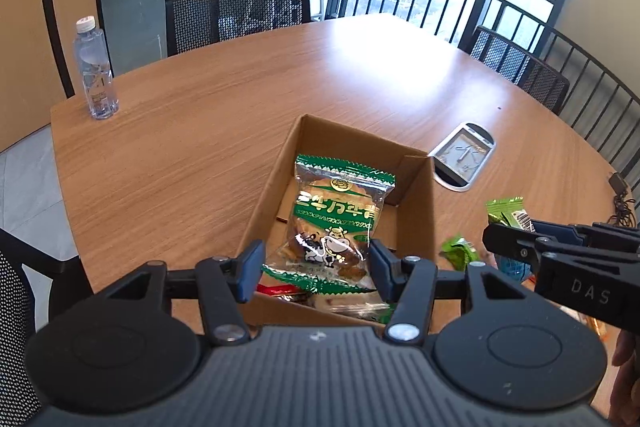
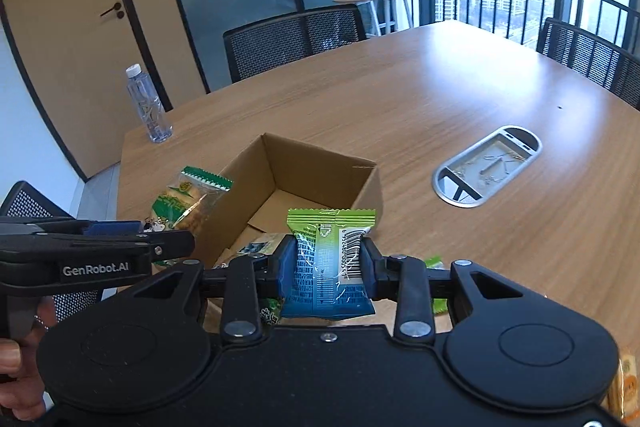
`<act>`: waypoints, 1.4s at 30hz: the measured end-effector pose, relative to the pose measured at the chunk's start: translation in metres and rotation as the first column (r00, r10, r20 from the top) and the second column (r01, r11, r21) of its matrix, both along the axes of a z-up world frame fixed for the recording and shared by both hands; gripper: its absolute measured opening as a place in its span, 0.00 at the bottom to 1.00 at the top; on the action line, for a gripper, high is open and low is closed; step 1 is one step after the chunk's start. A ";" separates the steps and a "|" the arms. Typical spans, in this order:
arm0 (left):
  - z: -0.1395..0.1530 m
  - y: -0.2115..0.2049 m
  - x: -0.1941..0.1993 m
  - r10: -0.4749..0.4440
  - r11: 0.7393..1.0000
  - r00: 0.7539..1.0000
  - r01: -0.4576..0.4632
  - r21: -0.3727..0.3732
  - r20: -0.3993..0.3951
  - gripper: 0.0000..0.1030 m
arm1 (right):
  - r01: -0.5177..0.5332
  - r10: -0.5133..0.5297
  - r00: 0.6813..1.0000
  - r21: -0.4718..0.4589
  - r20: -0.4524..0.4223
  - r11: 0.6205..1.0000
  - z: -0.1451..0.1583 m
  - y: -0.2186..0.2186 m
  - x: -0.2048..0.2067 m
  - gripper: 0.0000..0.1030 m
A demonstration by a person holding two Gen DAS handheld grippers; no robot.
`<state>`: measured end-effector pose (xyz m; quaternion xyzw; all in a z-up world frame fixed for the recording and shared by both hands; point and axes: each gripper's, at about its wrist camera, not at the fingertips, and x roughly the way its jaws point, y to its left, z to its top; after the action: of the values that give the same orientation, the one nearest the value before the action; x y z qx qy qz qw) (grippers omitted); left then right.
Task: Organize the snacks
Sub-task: 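Carry the green biscuit pack and blue candy over the cardboard box, then open both grippers to drop the biscuit pack and blue candy into the box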
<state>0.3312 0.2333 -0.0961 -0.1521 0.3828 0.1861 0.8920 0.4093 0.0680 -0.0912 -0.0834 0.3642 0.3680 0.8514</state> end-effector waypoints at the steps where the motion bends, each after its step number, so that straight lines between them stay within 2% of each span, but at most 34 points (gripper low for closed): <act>1: -0.004 0.003 0.003 0.001 1.000 1.000 -0.001 -0.005 -0.007 0.53 | -0.011 0.011 1.000 -0.004 -0.001 1.000 -0.001 0.004 0.003 0.32; 9: -0.031 0.019 0.022 -0.025 0.999 0.999 0.024 -0.021 -0.047 0.54 | -0.029 0.029 0.999 -0.017 -0.016 0.999 -0.018 0.030 0.018 0.32; 12: -0.036 0.020 0.022 -0.019 1.000 0.999 0.019 -0.002 -0.050 0.55 | -0.035 0.035 0.999 -0.025 -0.017 0.999 -0.024 0.034 0.018 0.32; 24: -0.019 0.024 0.000 0.028 1.000 1.000 -0.028 -0.002 -0.003 0.67 | -0.051 0.051 0.999 -0.032 -0.009 0.998 -0.032 0.044 0.019 0.35; 26: -0.020 0.024 -0.004 0.033 0.999 0.999 -0.033 0.001 -0.009 0.69 | -0.051 0.051 0.999 -0.029 0.008 0.998 -0.031 0.043 0.017 0.43; 28: -0.019 0.025 -0.008 0.040 0.999 0.999 -0.040 -0.004 -0.005 0.71 | -0.047 0.048 0.998 -0.021 0.049 0.999 -0.025 0.041 0.014 0.71; 30: -0.017 0.025 -0.013 0.048 0.999 0.999 -0.048 -0.005 0.002 0.76 | -0.047 0.047 0.996 -0.001 0.082 0.999 -0.019 0.037 0.011 0.80; 32: -0.015 0.026 -0.017 0.057 0.998 0.998 -0.057 -0.001 0.005 0.79 | -0.048 0.046 0.995 0.015 0.091 0.999 -0.012 0.032 0.009 0.82; 37: -0.008 0.024 -0.029 0.073 0.997 0.997 -0.073 0.000 0.013 0.82 | -0.018 0.014 0.991 0.028 0.134 0.999 0.001 0.018 -0.003 0.99; 42: 0.001 0.019 -0.039 0.077 0.997 0.997 -0.077 0.007 0.023 0.85 | -0.005 -0.006 0.980 0.053 0.199 0.999 0.014 0.001 -0.023 1.00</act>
<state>0.2917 0.2527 -0.0950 -0.1654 0.3657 0.2200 0.8891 0.3862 0.0691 -0.0774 -0.0968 0.2674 0.3673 0.8856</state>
